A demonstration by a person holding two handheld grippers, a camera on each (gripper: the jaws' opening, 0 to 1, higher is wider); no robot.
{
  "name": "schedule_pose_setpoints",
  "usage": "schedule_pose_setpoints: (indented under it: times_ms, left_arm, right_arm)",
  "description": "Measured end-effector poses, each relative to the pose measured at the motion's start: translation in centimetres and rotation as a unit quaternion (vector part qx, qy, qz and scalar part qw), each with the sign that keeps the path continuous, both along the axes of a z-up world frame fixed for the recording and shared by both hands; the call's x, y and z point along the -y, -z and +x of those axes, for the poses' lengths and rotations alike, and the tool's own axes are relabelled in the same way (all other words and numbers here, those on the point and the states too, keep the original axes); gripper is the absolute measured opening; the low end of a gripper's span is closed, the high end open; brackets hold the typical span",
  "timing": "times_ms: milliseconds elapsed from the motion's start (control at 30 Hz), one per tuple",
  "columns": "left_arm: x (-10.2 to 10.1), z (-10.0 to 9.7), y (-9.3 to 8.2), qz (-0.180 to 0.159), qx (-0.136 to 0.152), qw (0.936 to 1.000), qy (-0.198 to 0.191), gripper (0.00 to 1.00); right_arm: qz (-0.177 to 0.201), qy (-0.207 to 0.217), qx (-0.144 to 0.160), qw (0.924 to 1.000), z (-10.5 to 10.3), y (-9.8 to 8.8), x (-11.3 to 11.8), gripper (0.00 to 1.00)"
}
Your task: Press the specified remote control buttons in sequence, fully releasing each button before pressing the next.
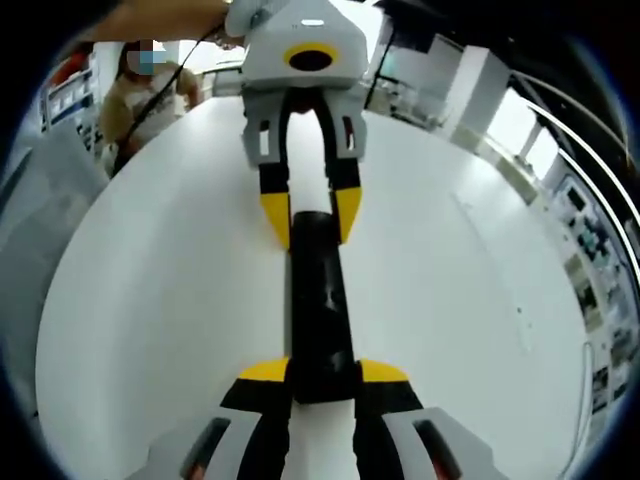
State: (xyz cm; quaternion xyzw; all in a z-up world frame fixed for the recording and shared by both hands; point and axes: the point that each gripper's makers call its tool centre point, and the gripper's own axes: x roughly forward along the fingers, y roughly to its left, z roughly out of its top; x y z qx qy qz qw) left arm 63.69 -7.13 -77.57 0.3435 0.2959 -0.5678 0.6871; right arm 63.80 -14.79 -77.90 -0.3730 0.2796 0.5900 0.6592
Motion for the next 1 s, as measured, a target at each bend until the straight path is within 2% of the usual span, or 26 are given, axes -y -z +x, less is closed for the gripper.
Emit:
schedule_pose_setpoints:
  times_ms: [500, 1000]
  left_arm:
    - [-0.27, 0.32, 0.20, -0.019, -0.034, 0.9992, -0.012, 0.25]
    - [-0.33, 0.30, 0.23, -0.016, -0.030, 0.9994, -0.010, 0.25]
  right_arm:
    - [0.006, 0.007, -0.027, 0.9996, 0.20, 0.22, 0.01, 0.21]
    - [0.008, 0.017, -0.030, 0.9994, 0.04, 0.21, 0.03, 0.21]
